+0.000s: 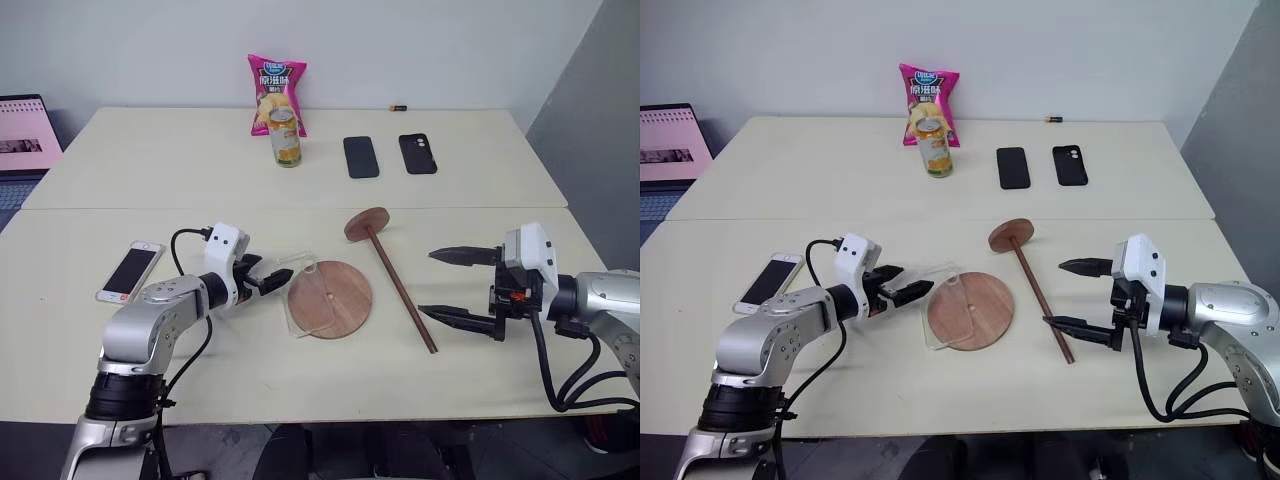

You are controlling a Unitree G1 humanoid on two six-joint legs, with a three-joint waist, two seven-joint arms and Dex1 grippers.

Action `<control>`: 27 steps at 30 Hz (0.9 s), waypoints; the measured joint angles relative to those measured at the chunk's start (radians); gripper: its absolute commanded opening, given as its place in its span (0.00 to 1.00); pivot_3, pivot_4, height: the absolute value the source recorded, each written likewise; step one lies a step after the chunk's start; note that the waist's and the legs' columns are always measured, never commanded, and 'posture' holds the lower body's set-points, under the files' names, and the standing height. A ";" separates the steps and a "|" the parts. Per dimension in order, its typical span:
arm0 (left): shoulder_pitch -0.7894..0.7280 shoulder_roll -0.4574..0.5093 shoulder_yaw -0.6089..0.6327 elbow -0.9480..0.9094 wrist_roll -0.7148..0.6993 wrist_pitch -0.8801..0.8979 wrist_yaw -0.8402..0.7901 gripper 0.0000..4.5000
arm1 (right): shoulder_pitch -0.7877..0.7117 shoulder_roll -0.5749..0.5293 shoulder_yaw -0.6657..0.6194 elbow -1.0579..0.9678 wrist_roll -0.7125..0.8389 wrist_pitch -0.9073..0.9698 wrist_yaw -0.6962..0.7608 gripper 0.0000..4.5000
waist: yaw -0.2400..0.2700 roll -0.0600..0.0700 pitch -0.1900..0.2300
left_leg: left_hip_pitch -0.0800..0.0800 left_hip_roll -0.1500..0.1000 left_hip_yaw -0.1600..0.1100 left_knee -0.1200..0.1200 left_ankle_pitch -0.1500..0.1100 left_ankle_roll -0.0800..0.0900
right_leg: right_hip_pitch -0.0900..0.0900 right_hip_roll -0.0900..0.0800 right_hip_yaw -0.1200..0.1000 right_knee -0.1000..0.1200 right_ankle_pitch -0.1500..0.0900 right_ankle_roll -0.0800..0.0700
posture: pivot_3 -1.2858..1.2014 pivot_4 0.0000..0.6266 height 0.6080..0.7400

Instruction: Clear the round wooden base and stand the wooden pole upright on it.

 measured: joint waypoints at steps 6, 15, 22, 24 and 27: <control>-0.044 0.008 -0.047 0.080 0.043 -0.036 -0.057 0.80 | 0.026 -0.026 0.000 -0.007 0.029 0.010 0.030 1.00 | 0.000 0.000 0.000 | -0.001 0.000 0.000 0.000 0.000 -0.001 | 0.000 0.000 0.000 0.000 0.000 0.000 | 0.52 0.24 1.00; -0.079 0.004 -0.100 0.125 0.081 -0.086 -0.122 0.39 | 0.033 -0.052 0.000 -0.042 0.072 0.033 0.052 1.00 | 0.000 0.000 0.000 | 0.000 0.000 0.000 0.000 0.000 0.000 | 0.000 0.000 0.000 0.000 0.000 0.000 | 0.52 0.24 1.00; -0.086 0.004 -0.110 0.144 0.124 -0.139 -0.123 0.08 | 0.018 -0.052 0.000 -0.044 0.075 0.040 0.044 1.00 | 0.000 0.000 0.000 | -0.001 0.000 0.000 0.001 0.000 -0.001 | 0.000 0.000 0.000 0.000 0.000 0.000 | 0.52 0.24 1.00; -0.086 0.002 -0.110 0.144 0.125 -0.145 -0.123 0.02 | 0.007 -0.052 0.001 -0.044 0.075 0.040 0.044 1.00 | 0.000 0.000 0.000 | -0.001 0.000 0.000 0.001 0.000 -0.001 | 0.000 0.000 0.000 0.000 0.000 0.000 | 0.52 0.24 1.00; -0.085 -0.002 -0.108 0.139 0.123 -0.146 -0.122 0.02 | -0.001 -0.052 0.012 -0.044 0.075 0.041 0.044 1.00 | 0.000 0.000 0.000 | -0.001 0.000 0.000 0.001 0.000 -0.001 | 0.000 0.000 0.000 0.000 0.000 0.000 | 0.52 0.24 1.00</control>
